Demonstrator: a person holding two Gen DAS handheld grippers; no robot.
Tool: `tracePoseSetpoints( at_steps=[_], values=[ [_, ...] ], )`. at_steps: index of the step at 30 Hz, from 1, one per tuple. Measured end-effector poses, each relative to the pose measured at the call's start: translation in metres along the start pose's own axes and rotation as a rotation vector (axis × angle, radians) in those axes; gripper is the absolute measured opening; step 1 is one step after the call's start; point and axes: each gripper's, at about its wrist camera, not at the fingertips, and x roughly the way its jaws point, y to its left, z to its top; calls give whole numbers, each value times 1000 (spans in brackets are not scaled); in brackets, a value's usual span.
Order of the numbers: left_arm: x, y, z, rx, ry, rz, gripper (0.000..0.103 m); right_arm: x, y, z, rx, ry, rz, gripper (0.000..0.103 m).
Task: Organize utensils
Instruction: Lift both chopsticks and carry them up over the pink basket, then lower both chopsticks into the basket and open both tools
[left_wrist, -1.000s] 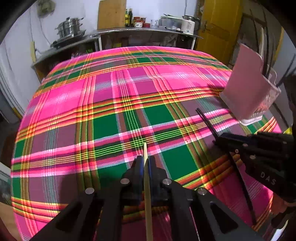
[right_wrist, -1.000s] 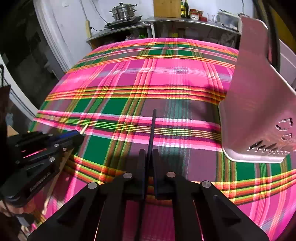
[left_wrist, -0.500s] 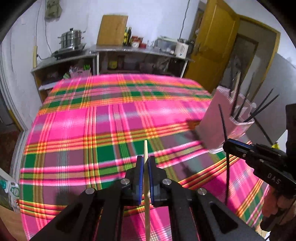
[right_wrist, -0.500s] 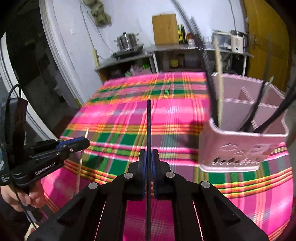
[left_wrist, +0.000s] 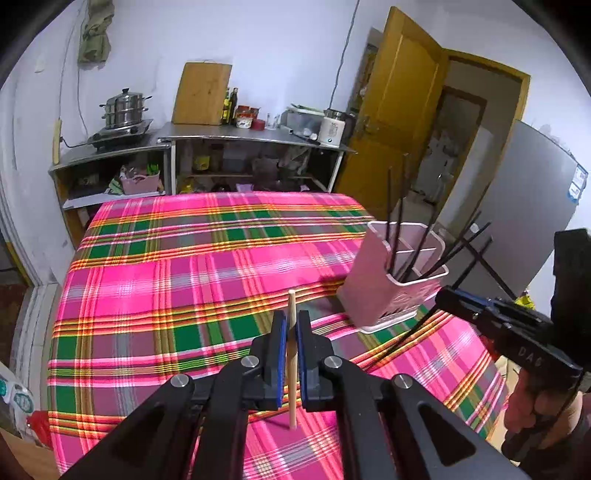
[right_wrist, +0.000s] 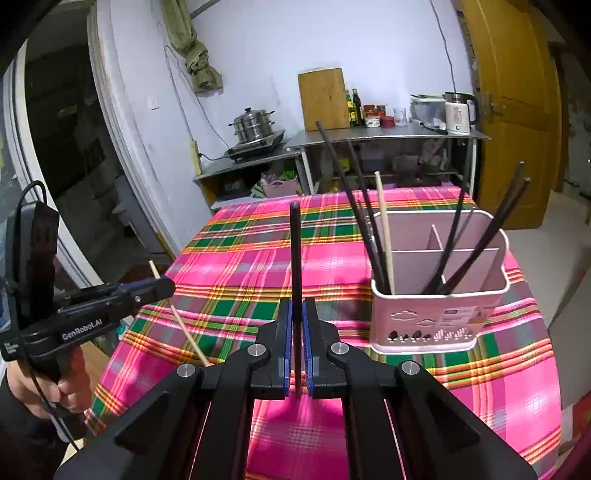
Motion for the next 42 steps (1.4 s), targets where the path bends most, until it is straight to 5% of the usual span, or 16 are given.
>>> tracePoseSetpoints(
  at_steps=[19, 32, 42],
  values=[
    [11, -53, 28, 10, 6, -124, 5, -51, -37, 6, 53, -73, -72, 5],
    [13, -96, 100, 8, -99, -208, 5, -87, -65, 53, 80, -220, -133, 5],
    [35, -113, 133, 23, -150, -190, 5, -77, -79, 80, 83, -269, -163, 5]
  ],
)
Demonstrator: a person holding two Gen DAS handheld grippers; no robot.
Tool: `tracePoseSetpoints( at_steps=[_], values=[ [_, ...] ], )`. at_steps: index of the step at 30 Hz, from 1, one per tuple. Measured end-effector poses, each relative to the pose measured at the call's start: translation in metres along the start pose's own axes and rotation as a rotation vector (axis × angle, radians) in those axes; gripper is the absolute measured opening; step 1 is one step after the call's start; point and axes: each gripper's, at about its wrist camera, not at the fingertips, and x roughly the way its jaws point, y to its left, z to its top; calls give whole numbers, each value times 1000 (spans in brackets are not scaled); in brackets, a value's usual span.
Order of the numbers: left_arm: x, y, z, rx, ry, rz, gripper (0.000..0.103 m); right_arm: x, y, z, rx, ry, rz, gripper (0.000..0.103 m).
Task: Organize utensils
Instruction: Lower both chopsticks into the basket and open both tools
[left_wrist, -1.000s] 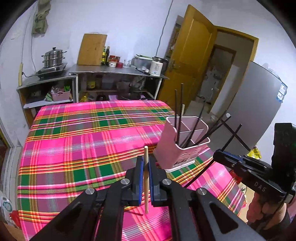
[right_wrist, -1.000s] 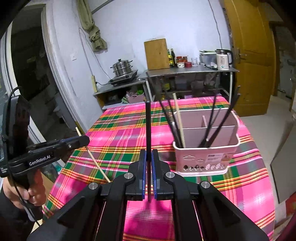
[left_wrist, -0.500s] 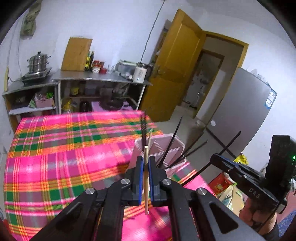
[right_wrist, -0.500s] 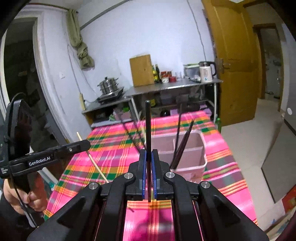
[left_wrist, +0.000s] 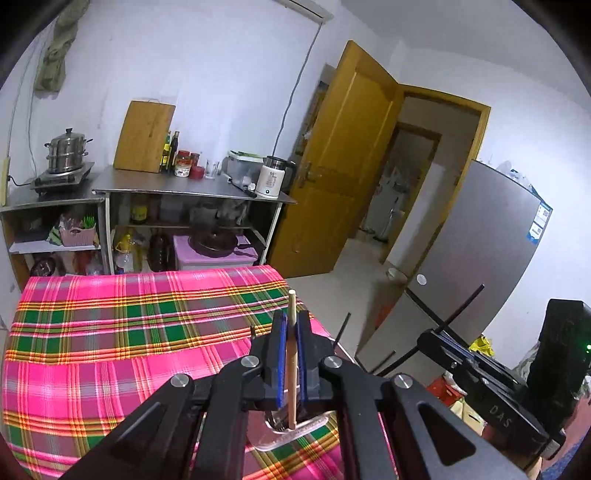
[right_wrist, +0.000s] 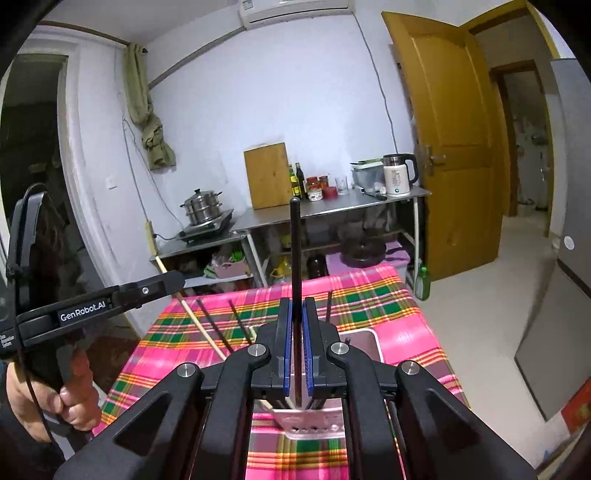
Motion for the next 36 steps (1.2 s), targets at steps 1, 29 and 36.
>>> tracePoseSetpoints(
  at_steps=[1, 29, 36],
  values=[
    [5, 0, -1, 6, 0, 8, 5, 3, -1, -1, 0, 2, -2, 5],
    [62, 8, -50, 49, 111, 33, 6, 59, -9, -45, -40, 149, -40, 10],
    [38, 7, -44, 47, 72, 37, 10, 33, -5, -35, -46, 90, -47, 16]
  ],
)
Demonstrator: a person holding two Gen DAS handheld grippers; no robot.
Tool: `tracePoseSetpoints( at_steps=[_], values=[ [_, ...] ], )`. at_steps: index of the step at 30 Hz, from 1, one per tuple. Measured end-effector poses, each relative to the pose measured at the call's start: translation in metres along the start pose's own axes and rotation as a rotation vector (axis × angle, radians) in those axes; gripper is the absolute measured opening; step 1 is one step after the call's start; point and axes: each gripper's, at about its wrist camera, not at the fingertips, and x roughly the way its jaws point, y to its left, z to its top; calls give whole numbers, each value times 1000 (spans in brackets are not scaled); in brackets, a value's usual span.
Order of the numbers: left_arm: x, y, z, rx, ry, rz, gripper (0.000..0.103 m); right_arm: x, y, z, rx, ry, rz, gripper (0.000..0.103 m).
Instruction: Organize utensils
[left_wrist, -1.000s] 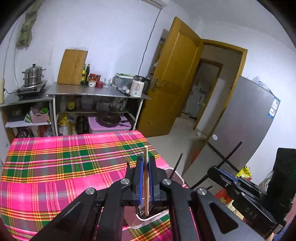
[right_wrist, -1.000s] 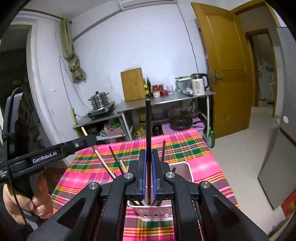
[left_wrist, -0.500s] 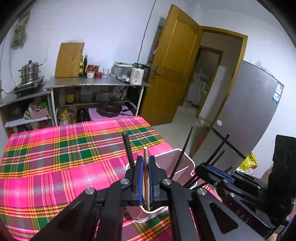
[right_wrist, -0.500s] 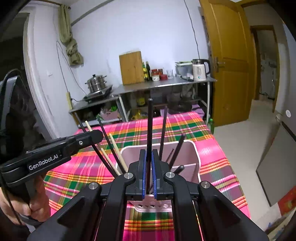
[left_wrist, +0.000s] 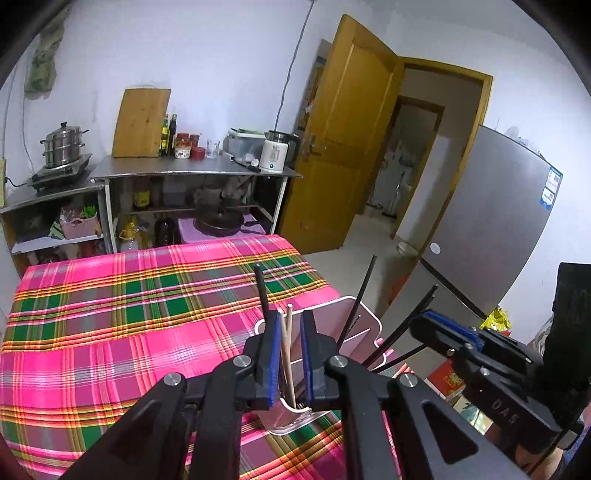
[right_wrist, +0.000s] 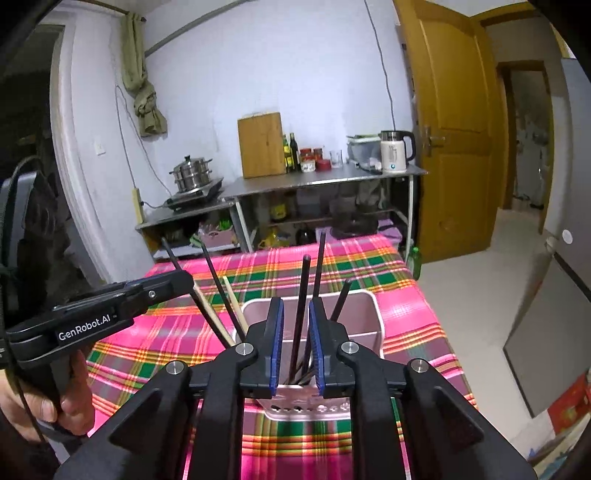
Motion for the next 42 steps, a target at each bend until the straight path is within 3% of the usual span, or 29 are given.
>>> tracePoseSetpoints(
  at_steps=[11, 42],
  values=[
    [-42, -2, -19, 3, -41, 7, 11, -40, 7, -17, 19, -39, 6, 24],
    [-111, -8, -167, 43, -8, 54, 11, -101, 40, -131, -12, 28, -19, 25]
  ],
)
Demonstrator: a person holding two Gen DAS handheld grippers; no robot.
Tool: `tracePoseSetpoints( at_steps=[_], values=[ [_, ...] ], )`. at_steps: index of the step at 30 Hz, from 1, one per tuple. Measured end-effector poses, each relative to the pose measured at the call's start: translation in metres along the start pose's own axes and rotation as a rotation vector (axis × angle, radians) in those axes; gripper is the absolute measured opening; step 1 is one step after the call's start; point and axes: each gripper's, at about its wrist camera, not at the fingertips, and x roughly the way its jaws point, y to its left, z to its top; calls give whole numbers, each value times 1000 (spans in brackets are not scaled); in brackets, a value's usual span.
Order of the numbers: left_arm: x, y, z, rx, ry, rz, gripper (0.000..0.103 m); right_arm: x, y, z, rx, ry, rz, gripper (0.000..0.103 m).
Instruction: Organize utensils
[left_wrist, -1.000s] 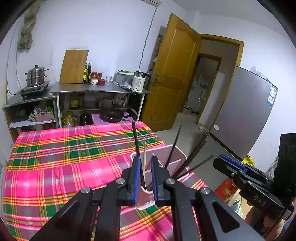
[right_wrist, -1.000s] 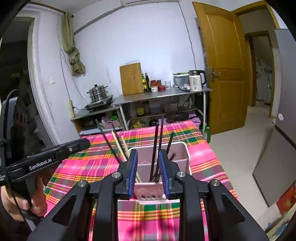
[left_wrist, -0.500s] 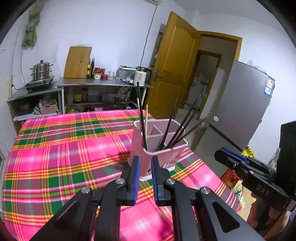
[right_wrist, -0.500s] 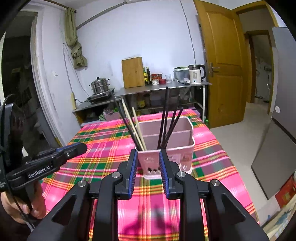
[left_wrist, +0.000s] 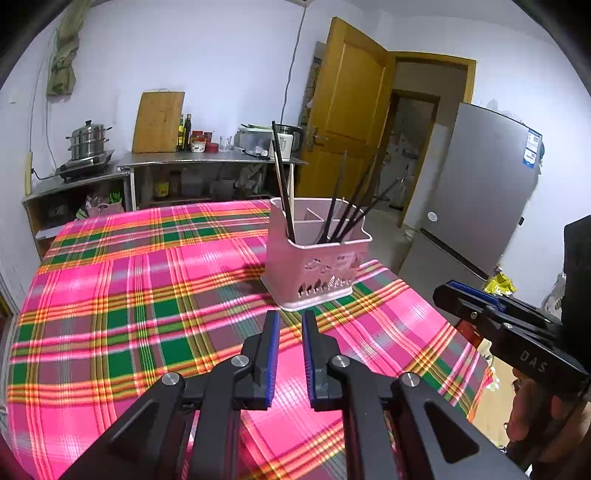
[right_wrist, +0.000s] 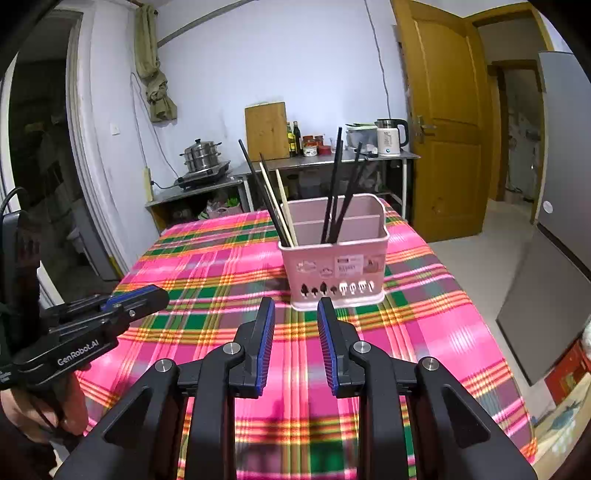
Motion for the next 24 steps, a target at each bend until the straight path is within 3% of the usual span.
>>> tracePoseSetpoints(
  at_steps=[9, 24],
  values=[
    [-12, -2, -19, -4, 5, 7, 11, -8, -2, -21, 6, 20, -8, 25],
    [-15, -6, -19, 4, -6, 10, 11, -11, 4, -23, -2, 21, -13, 25]
  ],
)
